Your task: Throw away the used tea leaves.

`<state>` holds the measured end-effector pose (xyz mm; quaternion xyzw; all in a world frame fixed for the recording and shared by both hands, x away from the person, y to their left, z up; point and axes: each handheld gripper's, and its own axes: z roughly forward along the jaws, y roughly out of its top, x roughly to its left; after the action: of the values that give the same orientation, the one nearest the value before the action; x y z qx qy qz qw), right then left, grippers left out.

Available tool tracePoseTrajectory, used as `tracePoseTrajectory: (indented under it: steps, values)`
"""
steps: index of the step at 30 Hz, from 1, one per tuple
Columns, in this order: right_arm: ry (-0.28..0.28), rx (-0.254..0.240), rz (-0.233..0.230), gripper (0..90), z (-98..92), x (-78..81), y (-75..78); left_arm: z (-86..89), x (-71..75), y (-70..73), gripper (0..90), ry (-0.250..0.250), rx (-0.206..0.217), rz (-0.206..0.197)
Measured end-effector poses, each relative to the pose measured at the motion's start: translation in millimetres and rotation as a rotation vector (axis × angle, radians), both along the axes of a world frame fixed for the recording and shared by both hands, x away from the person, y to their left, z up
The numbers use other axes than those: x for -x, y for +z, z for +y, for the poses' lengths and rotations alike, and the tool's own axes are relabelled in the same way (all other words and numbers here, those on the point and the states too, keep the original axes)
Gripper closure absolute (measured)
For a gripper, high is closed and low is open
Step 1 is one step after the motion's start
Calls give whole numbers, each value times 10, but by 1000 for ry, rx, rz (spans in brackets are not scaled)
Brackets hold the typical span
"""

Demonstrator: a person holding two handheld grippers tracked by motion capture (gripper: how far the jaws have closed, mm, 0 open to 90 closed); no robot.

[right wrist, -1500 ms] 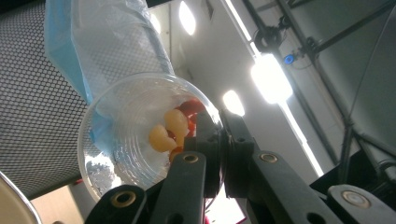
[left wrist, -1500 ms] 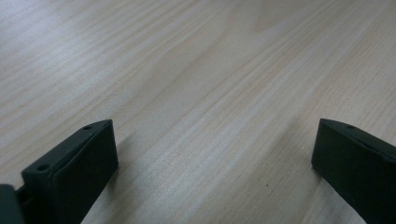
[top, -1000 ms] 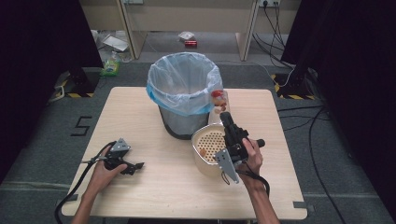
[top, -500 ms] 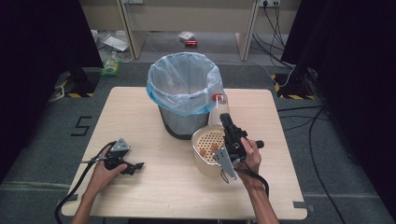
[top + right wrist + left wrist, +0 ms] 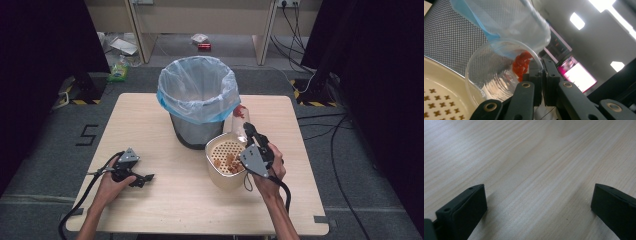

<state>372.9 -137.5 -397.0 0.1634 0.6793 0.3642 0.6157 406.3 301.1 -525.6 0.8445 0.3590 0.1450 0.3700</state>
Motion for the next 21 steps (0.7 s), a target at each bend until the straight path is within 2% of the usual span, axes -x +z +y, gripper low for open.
tracePoseTrajectory:
  steps: [2,8,11,15,21]
  values:
    - [-7,-50,82,875,-27,-56,6,0,1,0,0,0,0,0]
    - [-20,-152,234,874,-77,-172,0,0,0,0,0,1,0,0]
    - [-18,-196,294,874,-114,-219,27,0,0,0,0,1,0,0]
    - [-6,-306,373,874,-215,-292,104,0,0,0,0,1,0,0]
    - [-8,-405,474,874,-403,-436,333,0,0,0,0,1,0,1]
